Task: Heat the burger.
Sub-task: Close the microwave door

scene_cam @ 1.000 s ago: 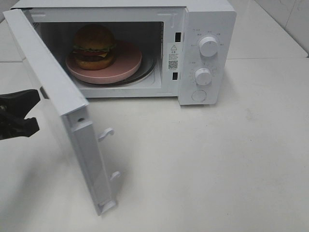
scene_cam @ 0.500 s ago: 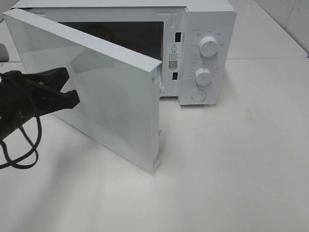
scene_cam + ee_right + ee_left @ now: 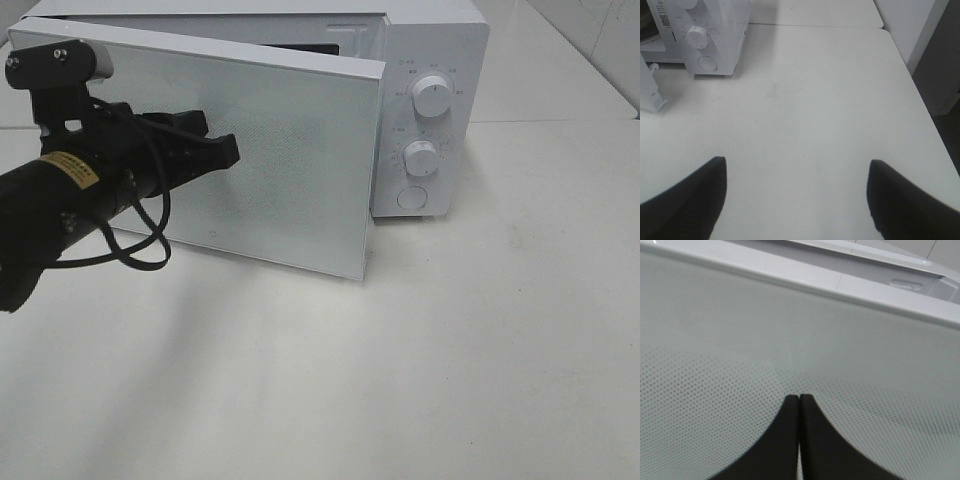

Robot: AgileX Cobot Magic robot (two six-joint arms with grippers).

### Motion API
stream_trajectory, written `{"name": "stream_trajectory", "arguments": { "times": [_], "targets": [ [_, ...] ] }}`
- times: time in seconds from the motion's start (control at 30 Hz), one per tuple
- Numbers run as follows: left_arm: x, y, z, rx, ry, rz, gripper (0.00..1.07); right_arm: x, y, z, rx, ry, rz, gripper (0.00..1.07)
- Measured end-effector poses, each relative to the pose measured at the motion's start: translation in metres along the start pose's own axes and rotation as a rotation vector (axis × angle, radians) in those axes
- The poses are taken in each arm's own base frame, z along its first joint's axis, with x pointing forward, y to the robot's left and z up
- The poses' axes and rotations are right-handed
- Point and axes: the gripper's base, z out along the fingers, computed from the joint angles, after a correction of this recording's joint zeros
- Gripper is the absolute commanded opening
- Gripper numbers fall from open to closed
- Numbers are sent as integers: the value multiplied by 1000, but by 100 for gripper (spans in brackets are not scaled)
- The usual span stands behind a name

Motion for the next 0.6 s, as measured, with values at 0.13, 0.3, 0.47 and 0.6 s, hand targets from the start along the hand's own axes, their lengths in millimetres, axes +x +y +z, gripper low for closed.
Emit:
{"name": "stream_trajectory", "arguments": {
  "times": [0.13,0.3,0.47,0.6],
  "targets": [
    [-9,-7,16,6,-3,-15,0,0,0,0,0,0,0,75],
    [-11,-12,34,11,12,-22,0,0,0,0,0,0,0,75],
    [-10,-24,50,31,11,-6,0,0,0,0,0,0,0,75],
    [-10,-30,62,32,4,2,0,0,0,0,0,0,0,75]
  ]
}}
